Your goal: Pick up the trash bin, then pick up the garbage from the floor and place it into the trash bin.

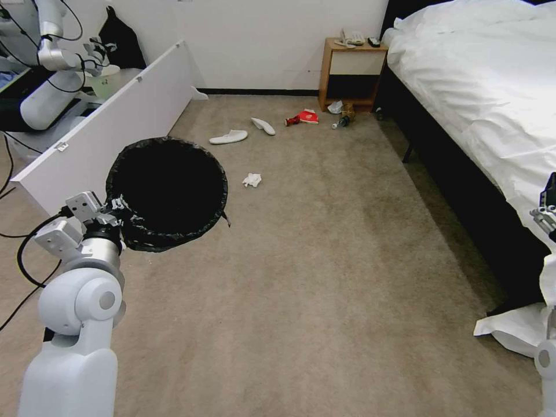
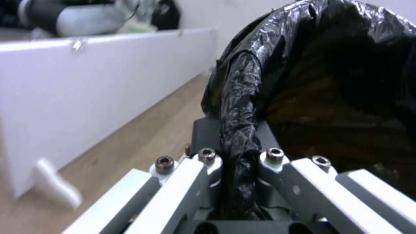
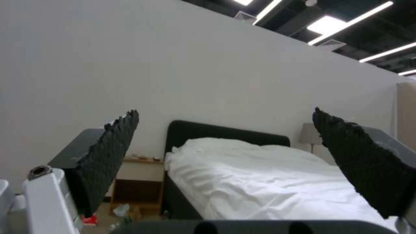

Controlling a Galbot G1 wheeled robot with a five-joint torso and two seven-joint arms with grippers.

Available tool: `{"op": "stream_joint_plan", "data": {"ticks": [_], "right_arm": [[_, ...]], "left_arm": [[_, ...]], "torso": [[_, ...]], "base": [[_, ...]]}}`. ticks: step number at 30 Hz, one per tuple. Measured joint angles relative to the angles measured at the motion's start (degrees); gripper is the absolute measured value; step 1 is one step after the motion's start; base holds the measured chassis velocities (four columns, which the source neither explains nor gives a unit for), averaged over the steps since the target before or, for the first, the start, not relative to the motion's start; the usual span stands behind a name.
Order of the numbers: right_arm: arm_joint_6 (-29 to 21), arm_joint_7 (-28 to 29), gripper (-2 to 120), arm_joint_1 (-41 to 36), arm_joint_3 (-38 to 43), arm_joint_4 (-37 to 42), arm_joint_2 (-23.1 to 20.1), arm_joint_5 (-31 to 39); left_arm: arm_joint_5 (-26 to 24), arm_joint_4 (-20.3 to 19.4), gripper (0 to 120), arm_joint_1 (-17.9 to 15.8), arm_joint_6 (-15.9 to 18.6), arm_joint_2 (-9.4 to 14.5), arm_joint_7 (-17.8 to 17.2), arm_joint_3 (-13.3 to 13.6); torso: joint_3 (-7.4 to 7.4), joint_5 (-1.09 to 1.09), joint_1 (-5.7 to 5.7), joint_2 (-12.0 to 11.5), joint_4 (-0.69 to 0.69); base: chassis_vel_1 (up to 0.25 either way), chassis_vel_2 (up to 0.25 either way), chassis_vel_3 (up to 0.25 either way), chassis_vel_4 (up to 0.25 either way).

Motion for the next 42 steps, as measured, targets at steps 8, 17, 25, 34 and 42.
{"op": "stream_joint_plan", "data": {"ticks": [8,17,25,34,42], "right_arm": [[0.1,-0.3,100,0.3,0.3,-2.0,-0.2,-1.2],[1.9,-3.5,100,0.4,0.1,-3.0,0.0,-1.5],[2.6,-5.3,100,0.7,0.0,-3.7,0.4,-1.7],[2.7,-5.5,100,0.9,0.1,-3.7,0.4,-1.6],[2.8,-5.7,100,1.2,0.1,-3.8,0.5,-1.4]], "left_arm": [[2.1,-0.5,4,1.1,-4.3,-0.8,9.8,0.6],[-4.6,-3.2,4,2.6,-3.1,-1.6,9.7,2.4],[-9.7,-5.5,4,3.1,-2.9,-1.5,10.1,1.6],[-10.3,-5.8,4,3.3,-4.5,-1.7,13.1,1.8],[-10.3,-5.6,4,2.8,-4.7,-1.8,13.5,1.9]], "torso": [[0.00,0.00,0.00,0.0,0.00],[0.00,0.01,0.00,0.0,-0.01],[0.00,0.01,0.00,0.0,0.00],[0.00,0.00,0.00,0.0,0.00],[0.00,0.00,0.00,0.0,0.00]], "base": [[0.000,0.000,0.000,0.000],[0.000,0.000,0.000,0.000],[0.000,0.000,0.000,0.000],[0.000,0.000,0.000,0.000],[0.000,0.000,0.000,0.000]]}}
